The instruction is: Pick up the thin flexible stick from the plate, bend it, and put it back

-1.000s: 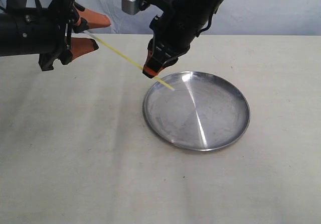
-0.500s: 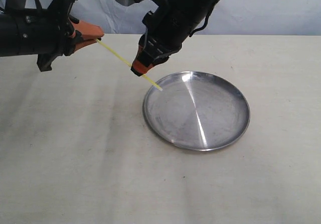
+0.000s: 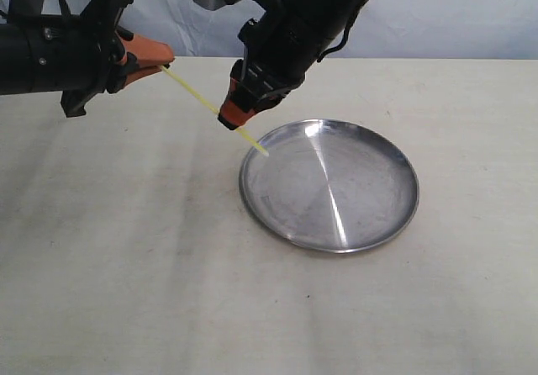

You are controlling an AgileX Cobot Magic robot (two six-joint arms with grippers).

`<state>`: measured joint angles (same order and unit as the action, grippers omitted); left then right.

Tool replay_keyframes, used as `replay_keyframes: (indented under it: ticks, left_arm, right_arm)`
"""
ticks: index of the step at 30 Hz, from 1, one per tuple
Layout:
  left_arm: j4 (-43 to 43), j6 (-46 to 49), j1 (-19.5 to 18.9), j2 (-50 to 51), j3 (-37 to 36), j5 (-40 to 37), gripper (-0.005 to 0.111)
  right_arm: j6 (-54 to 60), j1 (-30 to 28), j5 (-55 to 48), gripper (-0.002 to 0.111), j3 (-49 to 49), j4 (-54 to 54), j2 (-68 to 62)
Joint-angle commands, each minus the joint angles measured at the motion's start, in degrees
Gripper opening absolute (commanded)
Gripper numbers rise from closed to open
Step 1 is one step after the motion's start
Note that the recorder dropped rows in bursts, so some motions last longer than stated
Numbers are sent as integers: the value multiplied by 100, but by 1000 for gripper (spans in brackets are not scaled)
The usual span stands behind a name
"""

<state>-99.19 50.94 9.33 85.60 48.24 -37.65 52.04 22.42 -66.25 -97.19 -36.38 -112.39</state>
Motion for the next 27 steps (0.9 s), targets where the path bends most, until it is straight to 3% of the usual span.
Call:
replay_keyframes:
  ticks: [1, 19, 22, 25, 27]
  left_arm:
    - [-75, 47, -8, -5, 34, 0, 0]
    - [-75, 47, -8, -5, 84, -114, 0]
    - [-75, 47, -8, -5, 96, -114, 0]
    - [-75, 47, -8, -5, 96, -114, 0]
    - [-75, 85, -8, -5, 95, -114, 0]
  right_arm:
    - [50, 4, -62, 45, 26, 34, 59]
    - [50, 4, 326, 45, 264, 241, -223]
    - [50, 4, 355, 30, 273, 317, -223]
    - [-4, 4, 428, 2, 273, 330, -223]
    - [-170, 4, 485, 0, 273, 298, -223]
